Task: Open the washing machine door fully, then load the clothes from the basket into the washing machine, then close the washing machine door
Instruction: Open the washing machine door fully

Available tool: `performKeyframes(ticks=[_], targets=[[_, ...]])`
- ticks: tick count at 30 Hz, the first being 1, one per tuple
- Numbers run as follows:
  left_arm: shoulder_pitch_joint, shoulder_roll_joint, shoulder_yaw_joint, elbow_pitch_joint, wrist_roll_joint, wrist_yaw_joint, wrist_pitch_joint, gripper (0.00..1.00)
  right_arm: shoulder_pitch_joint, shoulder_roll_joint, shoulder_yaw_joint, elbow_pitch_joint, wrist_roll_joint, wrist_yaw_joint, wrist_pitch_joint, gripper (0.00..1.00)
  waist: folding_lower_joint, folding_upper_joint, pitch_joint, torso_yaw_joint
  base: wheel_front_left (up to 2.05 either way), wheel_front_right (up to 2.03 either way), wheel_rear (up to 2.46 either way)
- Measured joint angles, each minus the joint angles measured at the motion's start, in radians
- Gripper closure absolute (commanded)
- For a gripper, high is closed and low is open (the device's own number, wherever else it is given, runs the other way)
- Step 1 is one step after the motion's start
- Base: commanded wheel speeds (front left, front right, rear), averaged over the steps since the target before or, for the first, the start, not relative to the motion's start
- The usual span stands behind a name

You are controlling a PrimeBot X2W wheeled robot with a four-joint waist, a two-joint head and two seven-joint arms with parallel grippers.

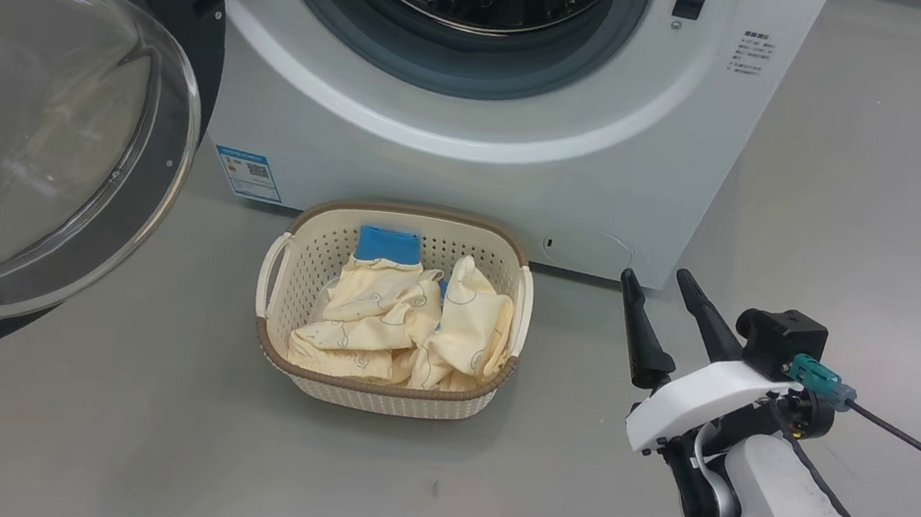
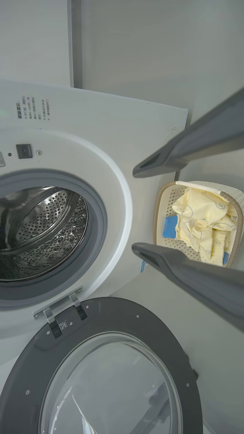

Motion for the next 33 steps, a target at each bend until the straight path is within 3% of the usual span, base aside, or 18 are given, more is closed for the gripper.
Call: performKeyframes(ticks=[20, 33], targets=[[0.122, -0.049, 0.082, -0.159, 0.044, 0.001, -0.004, 0.0, 0.021, -0.011, 0.01, -0.02, 0.0, 0.0, 0.0, 0.0, 0.0, 0.0, -0.041, -0.148, 0.0, 0.0, 0.0], [0.197, -0.132, 0.111, -0.234, 0.095, 0.011, -0.004, 0.0, 0.021, -0.049, -0.006, -0.045, -0.001, 0.0, 0.0, 0.0, 0.0, 0.0, -0.062, -0.231, 0.0, 0.0, 0.0]])
